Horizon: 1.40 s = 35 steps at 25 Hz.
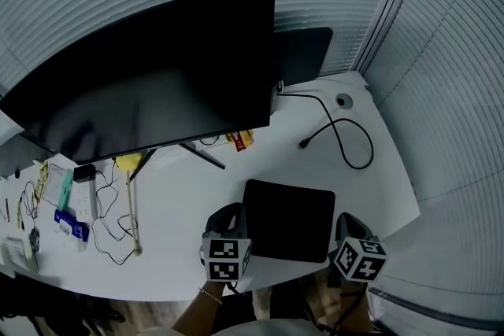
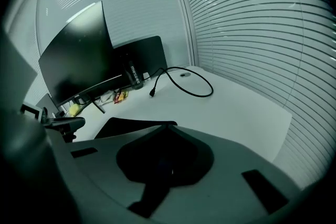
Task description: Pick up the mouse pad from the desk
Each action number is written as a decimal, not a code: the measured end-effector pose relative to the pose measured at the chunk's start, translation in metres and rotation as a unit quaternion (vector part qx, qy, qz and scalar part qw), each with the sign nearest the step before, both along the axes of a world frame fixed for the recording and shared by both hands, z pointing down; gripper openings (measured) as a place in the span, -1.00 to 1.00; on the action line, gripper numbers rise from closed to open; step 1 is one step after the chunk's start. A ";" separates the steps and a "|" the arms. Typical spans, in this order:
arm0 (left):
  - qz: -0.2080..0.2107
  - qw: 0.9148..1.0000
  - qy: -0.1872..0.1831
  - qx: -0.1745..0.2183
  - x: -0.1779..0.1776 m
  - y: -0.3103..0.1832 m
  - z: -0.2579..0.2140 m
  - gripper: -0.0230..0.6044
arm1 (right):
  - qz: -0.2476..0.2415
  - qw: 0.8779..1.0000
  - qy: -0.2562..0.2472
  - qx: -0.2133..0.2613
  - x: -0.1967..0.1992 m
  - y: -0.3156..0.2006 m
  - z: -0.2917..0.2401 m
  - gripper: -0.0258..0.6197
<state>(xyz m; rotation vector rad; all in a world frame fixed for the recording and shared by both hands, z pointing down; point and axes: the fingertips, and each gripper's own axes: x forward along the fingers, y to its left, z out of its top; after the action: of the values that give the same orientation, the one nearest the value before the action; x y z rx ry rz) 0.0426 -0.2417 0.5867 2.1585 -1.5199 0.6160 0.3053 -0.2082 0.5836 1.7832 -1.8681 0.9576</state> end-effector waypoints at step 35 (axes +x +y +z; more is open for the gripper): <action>0.104 0.991 -0.014 -0.087 0.025 -0.031 0.051 -0.30 | 0.018 0.998 -0.002 -0.057 0.015 -0.005 0.041 -0.82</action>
<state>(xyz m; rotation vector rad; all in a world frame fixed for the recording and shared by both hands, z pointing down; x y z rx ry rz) 0.0675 -0.2723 0.6381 2.1956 -1.2151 0.8195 0.3200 -0.2128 0.6243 1.7538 -1.7524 1.0585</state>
